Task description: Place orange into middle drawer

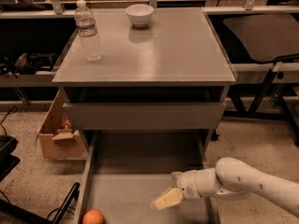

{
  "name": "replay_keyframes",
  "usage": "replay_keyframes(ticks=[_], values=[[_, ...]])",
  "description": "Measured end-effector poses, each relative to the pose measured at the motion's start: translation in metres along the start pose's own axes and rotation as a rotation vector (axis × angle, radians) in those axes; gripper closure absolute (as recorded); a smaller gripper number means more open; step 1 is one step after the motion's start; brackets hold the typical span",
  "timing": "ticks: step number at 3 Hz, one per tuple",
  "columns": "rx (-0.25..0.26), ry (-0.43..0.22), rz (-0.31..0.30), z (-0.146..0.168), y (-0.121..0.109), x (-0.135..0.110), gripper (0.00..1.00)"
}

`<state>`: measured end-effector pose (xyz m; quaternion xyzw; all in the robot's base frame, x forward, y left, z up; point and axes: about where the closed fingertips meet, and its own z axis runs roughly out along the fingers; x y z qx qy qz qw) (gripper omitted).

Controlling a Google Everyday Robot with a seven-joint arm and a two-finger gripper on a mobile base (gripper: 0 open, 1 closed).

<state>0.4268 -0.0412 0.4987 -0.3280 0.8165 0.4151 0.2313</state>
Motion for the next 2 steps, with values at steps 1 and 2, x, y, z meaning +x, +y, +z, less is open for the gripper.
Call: replay_keyframes(ticks=[1,2], values=[[0.069,0.024,-0.021,-0.060,0.042,-0.008,0.00],[0.147,0.056,-0.172,-0.136,0.082,-0.039,0.00]])
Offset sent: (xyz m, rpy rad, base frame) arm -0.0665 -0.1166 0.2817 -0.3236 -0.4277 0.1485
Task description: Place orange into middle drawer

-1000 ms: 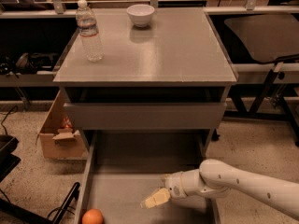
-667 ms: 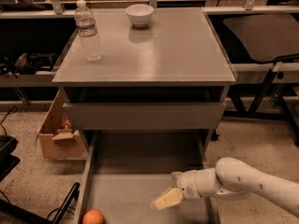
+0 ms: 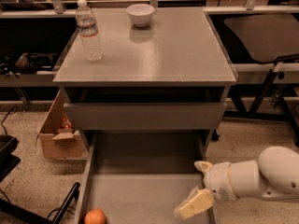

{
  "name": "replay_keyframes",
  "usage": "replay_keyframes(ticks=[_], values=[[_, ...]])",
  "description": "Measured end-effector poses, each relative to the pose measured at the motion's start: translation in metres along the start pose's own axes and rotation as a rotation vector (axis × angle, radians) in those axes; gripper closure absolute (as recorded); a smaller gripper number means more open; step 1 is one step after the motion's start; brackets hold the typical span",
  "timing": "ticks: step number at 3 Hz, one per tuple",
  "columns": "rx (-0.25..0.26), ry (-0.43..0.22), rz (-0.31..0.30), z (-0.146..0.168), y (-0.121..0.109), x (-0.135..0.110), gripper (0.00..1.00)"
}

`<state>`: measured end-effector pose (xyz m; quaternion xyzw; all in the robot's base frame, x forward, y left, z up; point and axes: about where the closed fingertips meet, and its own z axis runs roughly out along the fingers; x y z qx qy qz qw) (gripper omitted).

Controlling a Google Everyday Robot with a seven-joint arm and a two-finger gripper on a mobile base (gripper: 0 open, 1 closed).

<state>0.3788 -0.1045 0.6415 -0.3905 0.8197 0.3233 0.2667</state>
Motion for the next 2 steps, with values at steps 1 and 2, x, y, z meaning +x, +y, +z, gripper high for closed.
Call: replay_keyframes(ticks=[1,2], values=[[0.086,0.041,-0.171,-0.078,0.025,-0.032,0.00],[0.190,0.059,-0.259,-0.134,0.046,-0.058,0.00]])
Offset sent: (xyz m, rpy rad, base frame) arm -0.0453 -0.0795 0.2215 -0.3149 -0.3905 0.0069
